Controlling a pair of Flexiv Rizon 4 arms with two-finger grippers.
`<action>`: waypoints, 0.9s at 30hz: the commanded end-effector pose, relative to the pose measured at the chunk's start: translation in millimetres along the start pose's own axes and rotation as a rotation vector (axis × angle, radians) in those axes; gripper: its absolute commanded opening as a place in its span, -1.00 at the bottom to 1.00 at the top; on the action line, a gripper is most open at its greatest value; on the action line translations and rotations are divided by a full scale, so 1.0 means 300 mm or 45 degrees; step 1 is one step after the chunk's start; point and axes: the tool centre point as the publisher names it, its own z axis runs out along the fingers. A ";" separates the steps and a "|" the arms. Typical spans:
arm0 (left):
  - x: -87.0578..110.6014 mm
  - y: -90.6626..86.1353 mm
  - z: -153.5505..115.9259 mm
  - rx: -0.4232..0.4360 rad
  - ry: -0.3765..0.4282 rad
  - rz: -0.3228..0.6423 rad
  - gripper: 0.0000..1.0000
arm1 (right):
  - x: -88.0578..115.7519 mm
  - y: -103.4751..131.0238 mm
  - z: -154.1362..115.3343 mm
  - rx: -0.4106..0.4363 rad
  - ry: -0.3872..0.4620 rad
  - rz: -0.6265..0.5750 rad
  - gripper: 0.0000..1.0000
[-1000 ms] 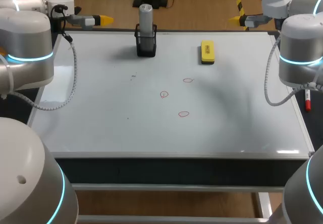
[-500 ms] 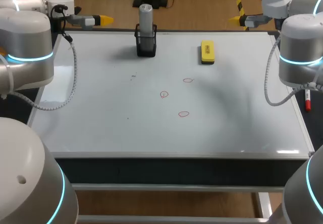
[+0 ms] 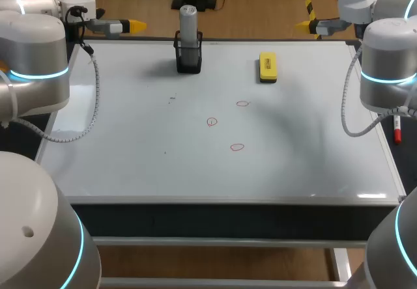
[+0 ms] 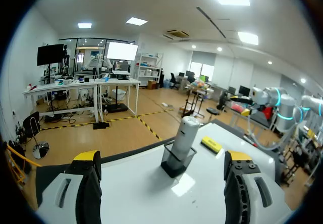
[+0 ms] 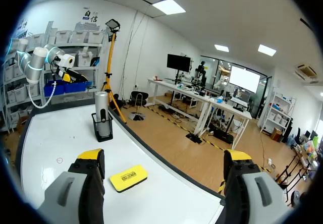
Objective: Pick up the inspection probe, press it on each red-marked spot on the whiteboard one by one, put down the probe, pick up the eraser, and wipe off all the red marks.
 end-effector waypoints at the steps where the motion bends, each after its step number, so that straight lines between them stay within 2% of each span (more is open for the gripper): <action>1: -0.003 0.000 0.006 0.004 0.006 0.001 1.00 | -0.001 0.000 0.001 0.001 0.001 0.000 1.00; 7: 0.004 -0.015 0.049 0.059 0.185 0.102 1.00 | -0.001 0.000 0.001 0.001 0.001 0.000 1.00; 11: 0.015 -0.020 0.077 0.111 0.366 0.158 1.00 | -0.001 0.000 0.001 0.001 0.001 0.000 1.00; 16: 0.035 -0.024 0.110 0.202 0.530 0.198 1.00 | -0.001 0.000 0.001 0.001 0.001 0.000 1.00; 20: 0.054 -0.021 0.150 0.234 0.649 0.228 1.00 | -0.001 0.000 0.001 0.001 0.001 0.000 1.00; 27: 0.103 -0.010 0.239 0.235 0.732 0.336 1.00 | -0.001 0.000 0.001 0.001 0.001 0.000 1.00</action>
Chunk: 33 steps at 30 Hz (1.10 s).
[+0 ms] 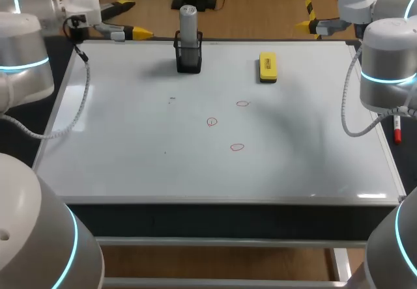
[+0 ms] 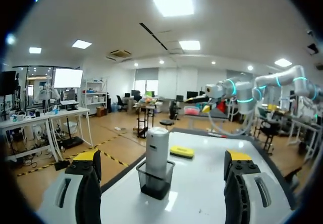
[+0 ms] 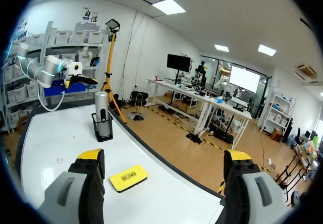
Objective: Pick up the inspection probe, press it on each red-marked spot on the whiteboard one by one, put down the probe, pick up the eraser, and wipe off all the red marks.
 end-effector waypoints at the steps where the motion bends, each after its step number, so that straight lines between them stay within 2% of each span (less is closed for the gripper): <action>1: -0.036 0.023 0.072 0.016 0.140 0.024 1.00 | -0.002 0.000 0.001 0.001 0.001 0.000 1.00; 6: -0.048 0.052 0.134 0.034 0.171 0.071 1.00 | -0.002 0.000 0.001 0.001 0.001 0.000 1.00; 13: -0.060 0.082 0.210 0.024 0.306 0.041 1.00 | -0.002 0.000 0.001 0.001 0.001 0.000 1.00; 19: -0.087 0.084 0.247 0.113 0.382 0.011 1.00 | -0.002 0.000 0.001 0.001 0.001 0.000 1.00; 20: -0.094 0.084 0.252 0.164 0.411 -0.019 1.00 | -0.002 0.000 0.001 0.001 0.001 0.000 1.00; 33: -0.133 0.109 0.345 0.122 0.472 -0.013 1.00 | -0.002 0.000 0.001 0.001 0.001 0.000 1.00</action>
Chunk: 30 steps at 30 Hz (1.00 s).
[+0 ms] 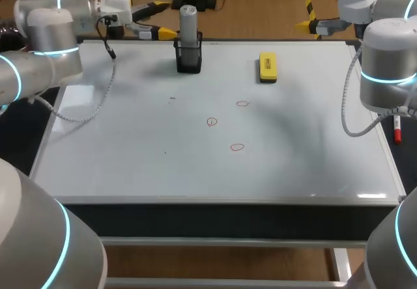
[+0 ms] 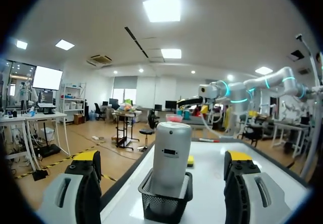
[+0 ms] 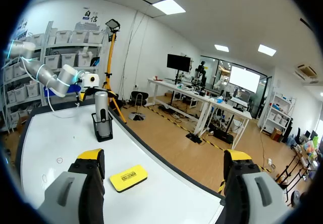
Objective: Pick up the inspection probe, press it on each red-marked spot on the whiteboard one by one, put down the probe, pick up the eraser, and wipe off all the red marks.
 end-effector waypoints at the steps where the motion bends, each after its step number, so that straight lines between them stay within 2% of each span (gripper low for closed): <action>1: -0.036 0.014 0.041 -0.005 0.213 -0.003 1.00 | -0.001 0.000 0.001 0.001 0.001 0.000 1.00; 9: -0.025 0.035 0.104 0.008 0.219 -0.022 1.00 | -0.001 0.000 0.001 0.001 0.001 0.000 1.00; 21: 0.009 0.044 0.172 0.034 0.134 -0.015 1.00 | -0.001 0.000 0.001 0.001 0.001 0.000 1.00; 30: 0.030 0.056 0.226 0.039 0.108 -0.029 1.00 | -0.001 0.000 0.001 0.001 0.001 0.000 1.00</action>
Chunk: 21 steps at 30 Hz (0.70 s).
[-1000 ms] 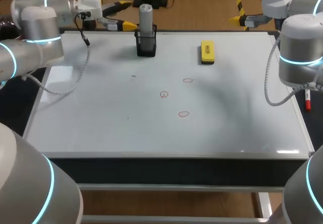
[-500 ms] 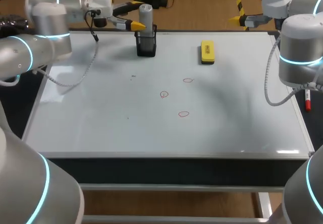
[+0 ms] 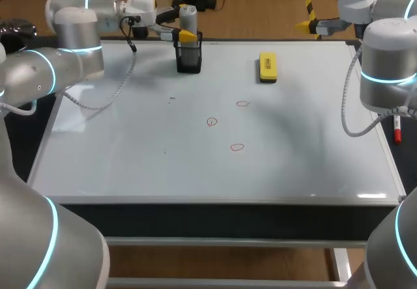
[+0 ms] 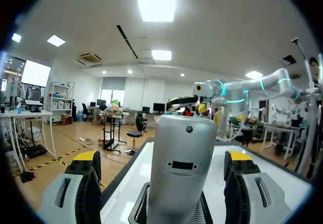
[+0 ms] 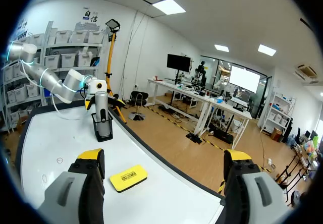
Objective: Pick up the inspection probe, press it on each red-marked spot on the whiteboard one by one, put down the probe, pick up the eraser, and wipe off all the red marks.
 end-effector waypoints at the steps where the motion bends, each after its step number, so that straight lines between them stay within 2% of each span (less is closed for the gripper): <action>1: 0.021 0.004 0.021 0.001 -0.026 0.003 1.00 | -0.001 0.000 0.001 0.001 0.001 0.000 1.00; 14: 0.019 -0.002 0.026 0.004 -0.024 -0.005 0.98 | -0.001 0.000 0.001 0.001 0.001 0.000 1.00; 15: 0.019 -0.002 0.026 0.005 -0.024 -0.004 0.74 | -0.001 0.000 0.001 0.001 0.001 0.000 1.00; 17: 0.019 -0.003 0.026 0.004 -0.019 -0.002 0.56 | -0.001 0.000 0.001 0.001 0.001 0.000 1.00; 18: 0.020 -0.003 0.026 0.005 -0.014 -0.002 0.40 | -0.001 0.000 0.001 0.001 0.001 0.000 1.00; 19: 0.020 -0.002 0.025 0.008 0.011 0.003 0.00 | -0.001 0.000 0.001 0.001 0.001 0.000 1.00; 20: 0.022 0.000 0.024 0.002 0.029 0.006 -0.32 | -0.001 0.000 0.001 0.001 0.001 0.000 1.00; 21: 0.025 0.001 0.024 -0.007 0.029 0.006 -0.94 | -0.001 0.000 0.001 0.001 0.001 0.000 1.00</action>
